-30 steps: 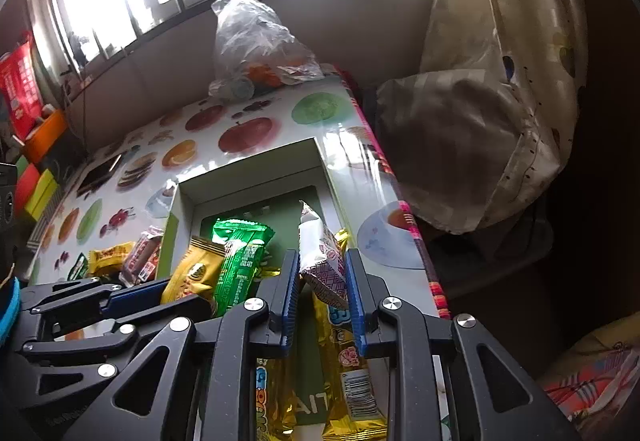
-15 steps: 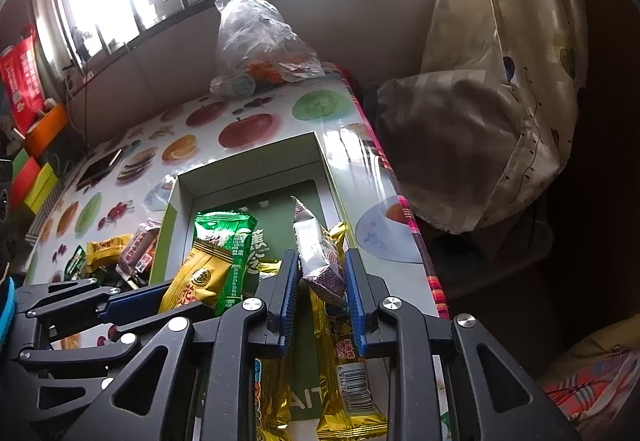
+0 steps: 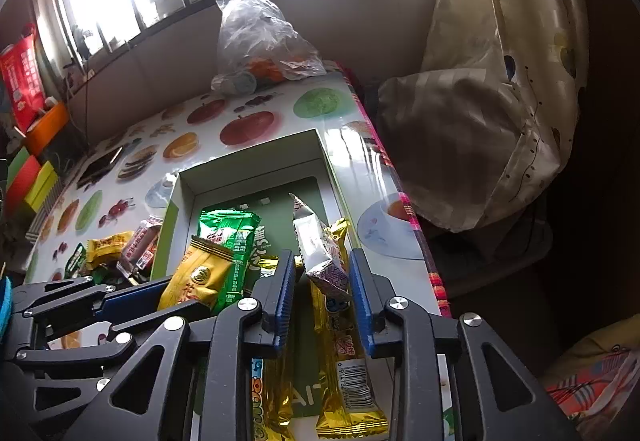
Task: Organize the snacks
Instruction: 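Lower and open both tools to drop both candies into the box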
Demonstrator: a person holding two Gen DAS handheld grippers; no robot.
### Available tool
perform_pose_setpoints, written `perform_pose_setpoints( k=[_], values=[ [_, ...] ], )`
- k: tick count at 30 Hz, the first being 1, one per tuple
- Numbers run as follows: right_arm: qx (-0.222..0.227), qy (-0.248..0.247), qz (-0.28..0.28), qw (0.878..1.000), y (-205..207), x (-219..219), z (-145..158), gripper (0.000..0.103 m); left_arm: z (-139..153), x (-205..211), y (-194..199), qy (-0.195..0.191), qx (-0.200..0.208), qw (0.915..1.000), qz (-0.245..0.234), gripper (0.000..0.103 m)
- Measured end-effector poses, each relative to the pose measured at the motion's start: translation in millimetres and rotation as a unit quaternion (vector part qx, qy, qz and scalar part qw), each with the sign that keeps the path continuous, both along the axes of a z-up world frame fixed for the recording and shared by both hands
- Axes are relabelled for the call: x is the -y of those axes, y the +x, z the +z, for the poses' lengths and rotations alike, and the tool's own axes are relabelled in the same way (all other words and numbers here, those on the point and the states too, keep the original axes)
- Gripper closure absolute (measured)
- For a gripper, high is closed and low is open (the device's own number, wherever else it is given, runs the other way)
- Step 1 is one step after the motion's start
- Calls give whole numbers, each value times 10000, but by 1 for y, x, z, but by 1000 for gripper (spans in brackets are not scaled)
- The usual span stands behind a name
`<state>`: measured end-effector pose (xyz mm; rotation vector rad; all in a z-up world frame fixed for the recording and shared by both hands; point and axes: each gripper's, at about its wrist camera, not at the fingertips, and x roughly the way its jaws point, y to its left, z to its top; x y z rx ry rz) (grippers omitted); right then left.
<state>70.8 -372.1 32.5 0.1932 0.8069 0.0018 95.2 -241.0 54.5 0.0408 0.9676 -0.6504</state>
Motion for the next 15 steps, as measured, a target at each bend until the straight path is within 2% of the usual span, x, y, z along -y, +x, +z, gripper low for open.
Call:
perform_pose_setpoints(
  k=[5,15],
  values=[
    [41,-9,-6,10000,-2,-3,2,72,3,-1,-1,-2,48,10000,46,65],
    [94,-34,-28,9999,-7,-6,9,67,8,-7,-7,-66,79,9999,48,65]
  ],
)
